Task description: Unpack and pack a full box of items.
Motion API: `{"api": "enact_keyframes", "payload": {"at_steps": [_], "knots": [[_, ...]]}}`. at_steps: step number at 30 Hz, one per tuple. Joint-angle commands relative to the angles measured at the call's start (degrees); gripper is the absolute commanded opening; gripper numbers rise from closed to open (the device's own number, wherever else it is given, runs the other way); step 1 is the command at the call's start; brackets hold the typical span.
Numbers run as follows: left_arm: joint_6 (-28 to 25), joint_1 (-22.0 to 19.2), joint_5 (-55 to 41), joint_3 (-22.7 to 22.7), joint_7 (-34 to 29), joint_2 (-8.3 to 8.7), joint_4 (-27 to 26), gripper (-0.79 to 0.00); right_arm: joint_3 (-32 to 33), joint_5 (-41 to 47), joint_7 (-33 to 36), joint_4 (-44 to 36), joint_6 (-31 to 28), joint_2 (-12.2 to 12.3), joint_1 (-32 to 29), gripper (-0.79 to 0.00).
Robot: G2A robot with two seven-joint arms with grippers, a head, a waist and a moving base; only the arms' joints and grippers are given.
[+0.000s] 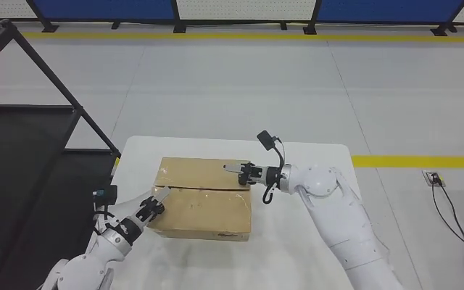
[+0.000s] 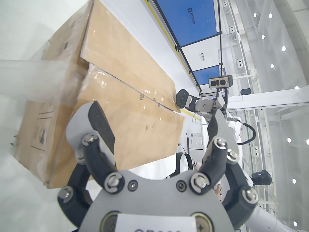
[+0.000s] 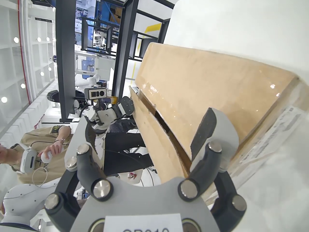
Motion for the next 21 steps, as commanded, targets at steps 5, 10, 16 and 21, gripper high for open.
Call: {"api": "enact_keyframes", "payload": {"at_steps": [5,10,16,21], "knots": [[0.59,-0.98,1.91,1.43,0.97,-0.21,0.25,0.0,-0.26,3.41,2.72,-1.15,1.09,0.24,-0.95,0.0],[0.81,-1.45,2.35,1.92,1.29,-0.37,0.54,0.0,-1.26,4.49,5.68,-0.76,1.67,0.41,-0.84,0.0],[0.0,-1.43,0.39,0.56,2.91,-0.56,0.69,0.0,-2.8,4.55,5.45,1.43,1.3,0.34,0.22,0.0],[-0.98,0.43,-4.15,-4.11,4.01,-0.55,0.75,0.0,-3.91,5.1,5.06,3.27,-0.21,0.24,0.57,0.0]]}}
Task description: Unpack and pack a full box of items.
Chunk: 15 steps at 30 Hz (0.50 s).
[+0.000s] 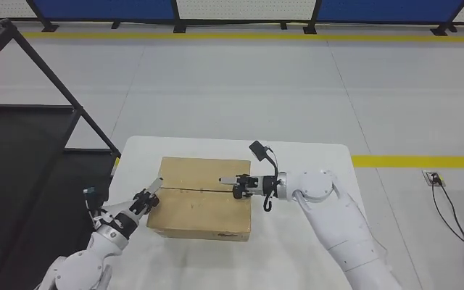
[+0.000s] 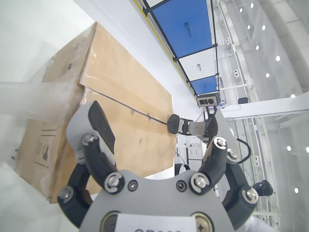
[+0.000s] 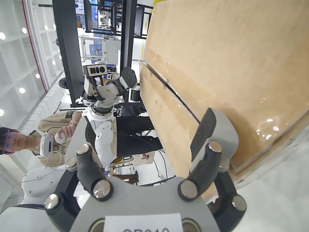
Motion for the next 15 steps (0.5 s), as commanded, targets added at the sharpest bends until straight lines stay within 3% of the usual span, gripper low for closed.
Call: {"api": "enact_keyframes", "payload": {"at_steps": [1,6,10,15], "knots": [[-0.32,1.08,-1.84,-2.31,0.46,0.03,0.25,0.0,-0.42,0.14,-0.09,0.69,-0.85,-0.02,0.0,0.0],[-1.69,4.21,-6.78,-7.48,0.23,0.05,1.05,0.0,-1.31,-2.13,-1.61,1.22,-3.38,0.15,-0.07,0.0],[-5.44,8.96,-12.8,-12.94,-4.86,0.2,0.2,0.0,-1.31,-2.13,-1.61,1.22,-3.38,0.15,-0.07,0.0],[-5.69,9.38,-13.4,-13.48,-5.44,0.22,0.08,0.0,-1.31,-2.13,-1.61,1.22,-3.38,0.15,-0.07,0.0]]}}
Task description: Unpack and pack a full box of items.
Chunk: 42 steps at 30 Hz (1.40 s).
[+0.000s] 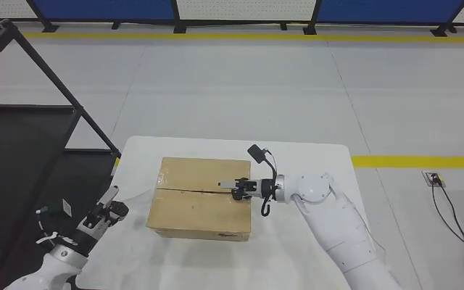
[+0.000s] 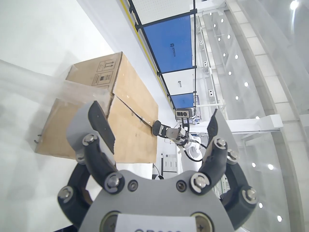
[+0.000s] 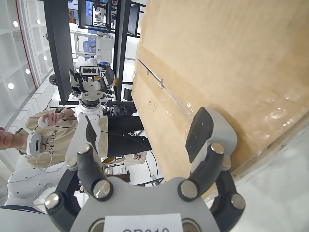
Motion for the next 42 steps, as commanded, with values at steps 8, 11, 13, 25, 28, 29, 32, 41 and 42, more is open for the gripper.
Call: {"api": "enact_keyframes", "payload": {"at_steps": [8,11,13,25,28,29,32,41,42], "knots": [[1.36,-0.18,-0.02,0.89,1.06,-0.13,2.15,0.0,0.0,0.0,0.0,0.0,0.0,0.0,0.0,0.0],[4.36,-1.9,-1.77,2.7,3.85,-0.46,5.93,0.0,0.0,0.0,0.0,0.0,0.0,0.0,0.0,0.0],[5.85,-3.05,-3.21,3.93,4.44,-0.65,8.4,0.0,0.0,0.0,0.0,0.0,0.0,0.0,0.0,0.0],[10.92,-10.72,-6.9,11.13,9.37,-1.96,21.78,0.0,0.0,0.0,0.0,0.0,0.0,0.0,0.0,0.0],[10.93,-14.48,-10.36,12.47,10.78,-2.52,25.84,0.0,0.0,0.0,0.0,0.0,0.0,0.0,0.0,0.0],[11.23,-15.63,-12.62,13.03,10.39,-2.77,27.13,0.0,0.0,0.0,0.0,0.0,0.0,0.0,0.0,0.0],[11.29,-18.97,-15.14,13.92,11.43,-3.21,30.38,0.0,0.0,0.0,0.0,0.0,0.0,0.0,0.0,0.0],[10.06,-26.88,-18.55,16.38,14.11,-4.33,38.13,0.0,0.0,0.0,0.0,0.0,0.0,0.0,0.0,0.0],[9.89,-27.51,-19.46,16.33,13.99,-4.43,38.71,0.0,0.0,0.0,0.0,0.0,0.0,0.0,0.0,0.0]]}}
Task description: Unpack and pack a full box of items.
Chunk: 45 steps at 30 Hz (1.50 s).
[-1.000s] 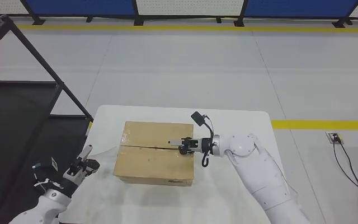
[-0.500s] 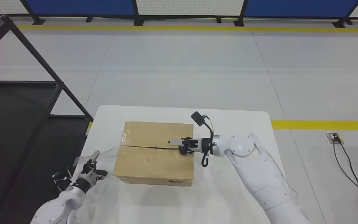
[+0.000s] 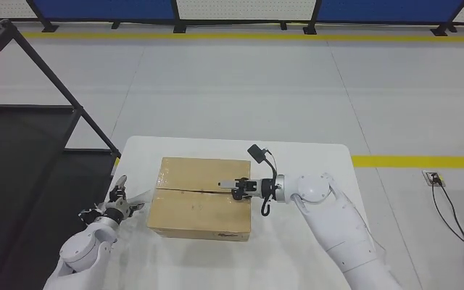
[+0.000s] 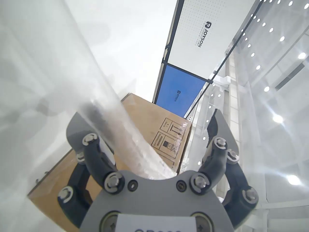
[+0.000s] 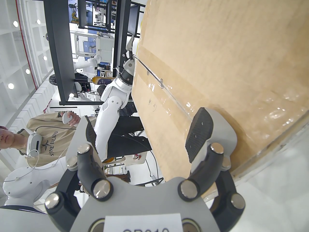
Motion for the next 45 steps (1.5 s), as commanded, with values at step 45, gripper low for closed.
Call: {"api": "enact_keyframes", "payload": {"at_steps": [45], "knots": [[-13.89,14.68,8.98,-10.62,7.1,-0.65,-38.54,0.0,0.0,0.0,0.0,0.0,0.0,0.0,0.0,0.0]]}}
